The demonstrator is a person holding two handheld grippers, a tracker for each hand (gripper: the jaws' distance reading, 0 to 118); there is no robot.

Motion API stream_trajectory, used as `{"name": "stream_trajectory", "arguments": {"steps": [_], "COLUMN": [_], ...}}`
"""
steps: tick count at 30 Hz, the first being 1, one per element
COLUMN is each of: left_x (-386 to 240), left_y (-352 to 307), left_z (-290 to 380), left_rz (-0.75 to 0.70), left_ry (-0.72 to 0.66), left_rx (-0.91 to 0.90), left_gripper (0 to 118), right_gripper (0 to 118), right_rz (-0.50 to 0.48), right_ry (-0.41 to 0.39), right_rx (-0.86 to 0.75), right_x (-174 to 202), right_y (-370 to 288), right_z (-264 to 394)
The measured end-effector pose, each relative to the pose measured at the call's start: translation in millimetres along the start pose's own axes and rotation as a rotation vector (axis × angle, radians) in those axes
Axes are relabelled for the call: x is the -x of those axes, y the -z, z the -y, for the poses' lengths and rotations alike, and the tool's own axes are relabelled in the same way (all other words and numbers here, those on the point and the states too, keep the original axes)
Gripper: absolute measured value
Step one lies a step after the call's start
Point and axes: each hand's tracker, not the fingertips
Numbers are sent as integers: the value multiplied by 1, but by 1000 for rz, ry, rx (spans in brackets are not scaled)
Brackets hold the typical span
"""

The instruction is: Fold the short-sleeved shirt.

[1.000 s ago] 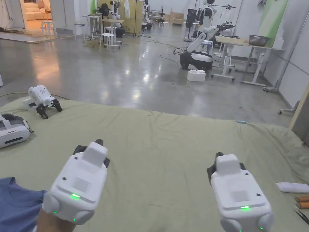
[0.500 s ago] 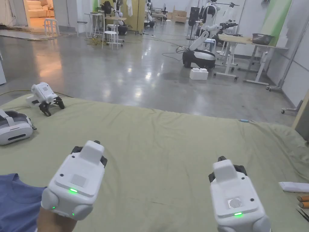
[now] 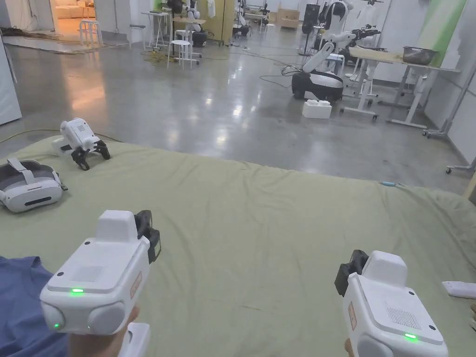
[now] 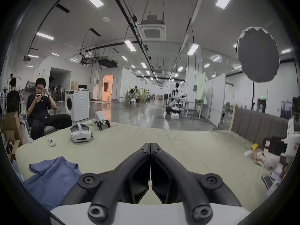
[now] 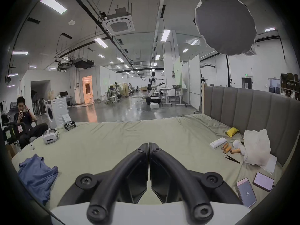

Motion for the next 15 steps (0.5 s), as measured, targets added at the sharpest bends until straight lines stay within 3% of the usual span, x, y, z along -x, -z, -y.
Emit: {"name": "stream_trajectory", "arguments": {"steps": [3,9,15], "left_x": [4,75,162], "left_y": [-24,-34,-26], "left_z": [-9,-1,31], "left_rz": [-10,-98,-174], "left_ry": [30,99,78], "left_rx": [39,209,511], "left_gripper": [0,0,0], "right_gripper": [0,0,0], "right_rz": [-6,-48,-89], "right_ry": [-19,-63,-93], "right_rx": [10,28,79], "right_x": [8,30,52], "right_y": [3,11,22], "right_z": [-2,2,16]}}
